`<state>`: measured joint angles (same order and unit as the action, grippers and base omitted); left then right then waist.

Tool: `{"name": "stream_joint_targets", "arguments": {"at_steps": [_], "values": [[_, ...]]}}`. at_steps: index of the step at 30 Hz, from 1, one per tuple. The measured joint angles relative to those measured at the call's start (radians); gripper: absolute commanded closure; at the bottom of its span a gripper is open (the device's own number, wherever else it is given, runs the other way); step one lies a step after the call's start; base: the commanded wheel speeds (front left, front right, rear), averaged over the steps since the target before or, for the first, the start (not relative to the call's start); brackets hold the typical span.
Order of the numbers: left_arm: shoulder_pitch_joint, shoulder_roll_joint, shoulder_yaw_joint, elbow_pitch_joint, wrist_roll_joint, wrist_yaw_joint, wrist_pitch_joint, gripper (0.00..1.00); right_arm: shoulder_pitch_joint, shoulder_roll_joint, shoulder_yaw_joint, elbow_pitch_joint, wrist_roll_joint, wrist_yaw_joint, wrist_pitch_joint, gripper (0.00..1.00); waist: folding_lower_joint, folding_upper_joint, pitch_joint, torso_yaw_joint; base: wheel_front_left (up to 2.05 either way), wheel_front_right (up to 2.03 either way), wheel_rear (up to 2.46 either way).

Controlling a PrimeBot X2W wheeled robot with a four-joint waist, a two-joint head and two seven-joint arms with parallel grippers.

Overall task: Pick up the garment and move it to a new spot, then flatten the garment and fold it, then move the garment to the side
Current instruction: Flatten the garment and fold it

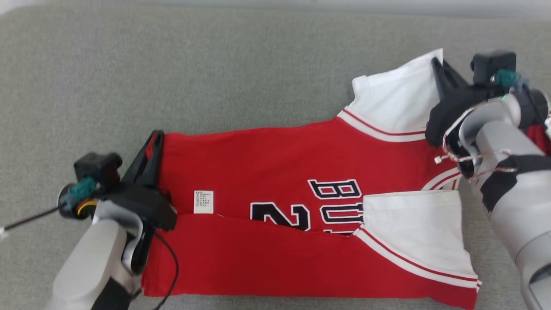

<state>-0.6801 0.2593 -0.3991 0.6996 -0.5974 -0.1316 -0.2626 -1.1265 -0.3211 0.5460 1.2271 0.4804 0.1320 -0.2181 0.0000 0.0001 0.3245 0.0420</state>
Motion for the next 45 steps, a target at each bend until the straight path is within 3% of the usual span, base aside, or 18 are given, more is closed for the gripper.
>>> {"name": "stream_joint_targets", "arguments": {"at_steps": [8, 14, 22, 30, 42, 43, 44, 45], "values": [[0.159, 0.018, 0.058, -0.093, 0.045, 0.0, 0.0, 1.0, 0.191, -0.031, -0.015, -0.181, 0.07, 0.0, -0.042, 1.0, -0.0001, -0.0001, -0.079, -0.039, 0.0, 0.0, 0.0], [0.252, 0.015, 0.122, -0.109, 0.081, 0.0, 0.0, 1.0, 0.414, -0.049, -0.128, -0.416, 0.145, 0.0, -0.043, 1.0, -0.0002, -0.0001, -0.131, -0.072, 0.0, 0.0, 0.0], [0.366, -0.001, 0.211, -0.117, 0.134, 0.0, 0.0, 1.0, 0.706, 0.009, -0.208, -0.615, 0.147, 0.0, -0.044, 1.0, -0.0001, -0.0002, -0.19, -0.116, 0.0, 0.0, 0.0], [0.489, -0.039, 0.312, -0.158, 0.178, 0.0, 0.0, 1.0, 0.89, 0.09, -0.283, -0.683, 0.119, 0.0, -0.044, 1.0, -0.0003, -0.0002, -0.25, -0.153, 0.0, 0.0, 0.0], [0.561, -0.072, 0.368, -0.17, 0.239, 0.0, 0.0, 1.0, 0.953, 0.131, -0.318, -0.684, 0.067, 0.0, -0.044, 1.0, -0.0001, -0.0002, -0.297, -0.193, 0.0, 0.0, 0.0], [0.563, -0.074, 0.379, -0.165, 0.247, 0.0, 0.0, 0.88, 0.956, 0.137, -0.326, -0.674, 0.072, 0.0, -0.044, 1.0, -0.0001, -0.0001, -0.297, -0.193, 0.0, 0.0, 0.0], [0.568, -0.078, 0.39, -0.17, 0.261, 0.0, 0.0, 0.0, 0.959, 0.142, -0.33, -0.662, 0.076, 0.0, -0.038, 0.18, -0.0001, -0.0002, -0.297, -0.194, 0.0, 0.0, 0.0], [0.573, -0.082, 0.406, -0.177, 0.277, 0.0, 0.0, 0.0, 0.963, 0.143, -0.329, -0.655, 0.073, 0.0, -0.037, 0.0, 0.0, -0.0002, -0.296, -0.193, 0.0, 0.0, 0.0]]}}
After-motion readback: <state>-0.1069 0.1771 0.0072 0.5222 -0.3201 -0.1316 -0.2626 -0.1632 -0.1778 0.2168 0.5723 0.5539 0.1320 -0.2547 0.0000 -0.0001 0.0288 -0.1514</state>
